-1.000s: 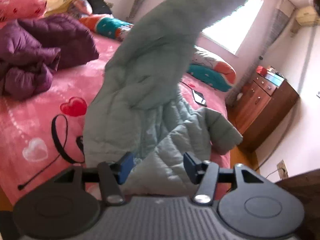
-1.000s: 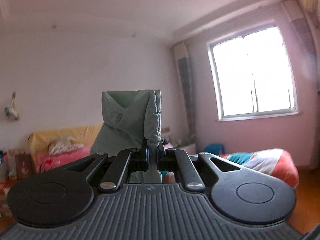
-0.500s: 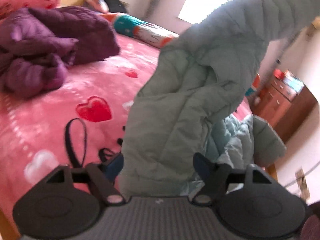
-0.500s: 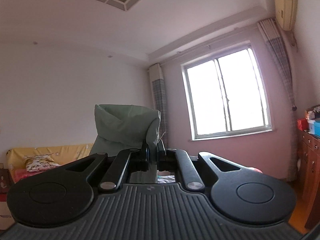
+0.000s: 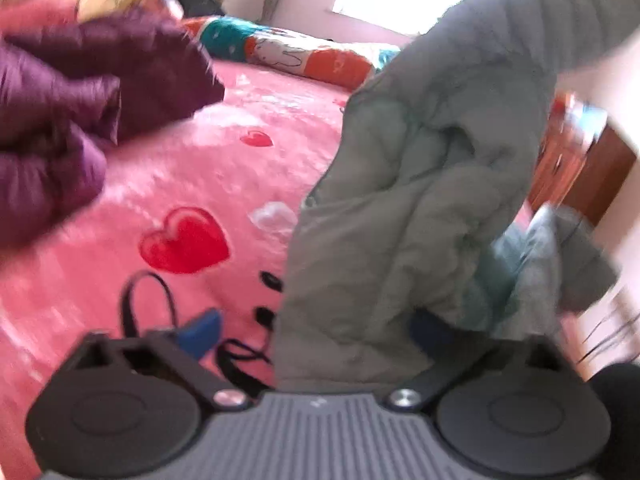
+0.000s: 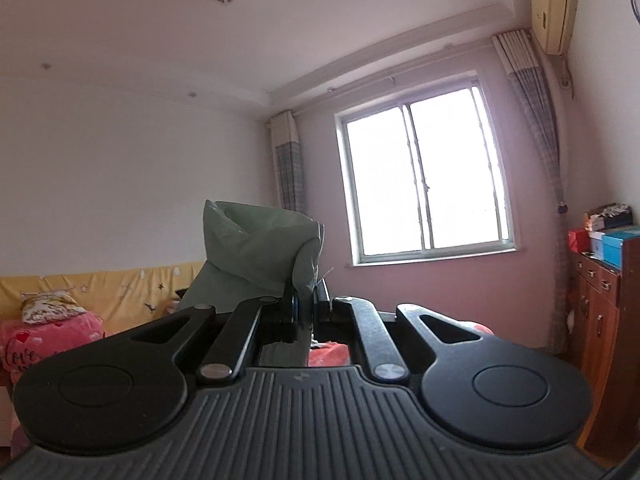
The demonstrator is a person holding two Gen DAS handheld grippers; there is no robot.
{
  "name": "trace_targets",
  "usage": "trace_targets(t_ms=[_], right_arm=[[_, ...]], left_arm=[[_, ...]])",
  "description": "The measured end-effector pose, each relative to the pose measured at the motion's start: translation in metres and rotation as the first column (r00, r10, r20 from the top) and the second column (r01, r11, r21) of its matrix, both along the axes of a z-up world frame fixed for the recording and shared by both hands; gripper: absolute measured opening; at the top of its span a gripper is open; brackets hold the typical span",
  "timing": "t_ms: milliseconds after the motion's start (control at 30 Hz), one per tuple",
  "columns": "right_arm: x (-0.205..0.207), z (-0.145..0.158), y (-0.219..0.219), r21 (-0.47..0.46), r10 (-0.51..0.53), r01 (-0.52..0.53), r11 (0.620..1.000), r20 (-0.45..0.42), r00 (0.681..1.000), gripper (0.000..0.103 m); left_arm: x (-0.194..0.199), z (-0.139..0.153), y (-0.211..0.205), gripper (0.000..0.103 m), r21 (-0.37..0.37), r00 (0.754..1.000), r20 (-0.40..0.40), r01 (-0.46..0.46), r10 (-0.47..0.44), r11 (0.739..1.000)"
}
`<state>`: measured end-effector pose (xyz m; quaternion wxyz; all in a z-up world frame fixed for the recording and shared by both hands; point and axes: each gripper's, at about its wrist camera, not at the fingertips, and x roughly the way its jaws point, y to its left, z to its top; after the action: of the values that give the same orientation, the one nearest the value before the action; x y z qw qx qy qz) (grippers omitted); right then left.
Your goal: Fold large clothes
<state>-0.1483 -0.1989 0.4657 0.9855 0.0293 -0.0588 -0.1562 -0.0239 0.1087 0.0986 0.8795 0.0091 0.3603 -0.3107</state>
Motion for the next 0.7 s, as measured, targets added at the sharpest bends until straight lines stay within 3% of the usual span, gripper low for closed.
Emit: trace_targets(t_ms=[67, 133, 233, 333, 367, 400, 500, 567, 700], right_arm=[[-0.001, -0.002, -0.005, 0.007, -0.009, 0.009, 1.000, 0.003, 1.000, 0.007], [0.004, 0.002, -0.003, 0.026, -0.004, 0.004, 1.000, 0.007, 1.000, 0.007], [0.013, -0.004, -0.009, 0.036, 0.003, -0.003, 0.999, -0.004, 1.000, 0.007], [0.025, -0.005, -0.021, 0.029, 0.004, -0.003, 1.000, -0.032, 0.999, 0.007], [0.028, -0.002, -0.023, 0.030, 0.004, -0.003, 1.000, -0.034, 0.999, 0.007], [0.032, 0.006, -0.028, 0.033, 0.004, -0.003, 0.999, -0.033, 0.999, 0.007], [0.023, 0.006, -0.022, 0.048, 0.003, -0.003, 0.999, -0.015, 1.000, 0.007], [0.019, 0.002, -0.018, 0.058, 0.001, -0.001, 0.998, -0.004, 1.000, 0.007], [0.011, 0.002, -0.015, 0.043, -0.016, 0.015, 0.999, 0.014, 1.000, 0.007]], left_arm=[[0.007, -0.008, -0.009, 0.102, 0.019, 0.997, -0.050, 0.054, -0.053, 0.998], [0.014, -0.014, -0.016, 0.102, -0.027, 0.989, -0.110, 0.094, -0.097, 0.995], [0.015, -0.015, -0.029, 0.098, -0.076, 0.983, -0.125, 0.123, -0.132, 0.989], [0.018, -0.017, -0.028, 0.068, -0.134, 0.979, -0.181, 0.076, -0.100, 0.988], [0.017, -0.016, -0.030, 0.042, -0.107, 0.981, -0.182, 0.055, -0.074, 0.993], [0.018, -0.016, -0.032, 0.024, -0.072, 0.982, -0.181, 0.039, -0.051, 0.997], [0.012, -0.007, -0.035, 0.007, 0.001, 0.988, -0.152, 0.020, -0.020, 1.000], [0.007, 0.008, -0.034, 0.003, 0.028, 0.995, -0.103, 0.005, -0.002, 1.000], [-0.003, 0.048, -0.017, 0.001, -0.014, 0.998, -0.003, -0.063, 0.063, 0.998]])
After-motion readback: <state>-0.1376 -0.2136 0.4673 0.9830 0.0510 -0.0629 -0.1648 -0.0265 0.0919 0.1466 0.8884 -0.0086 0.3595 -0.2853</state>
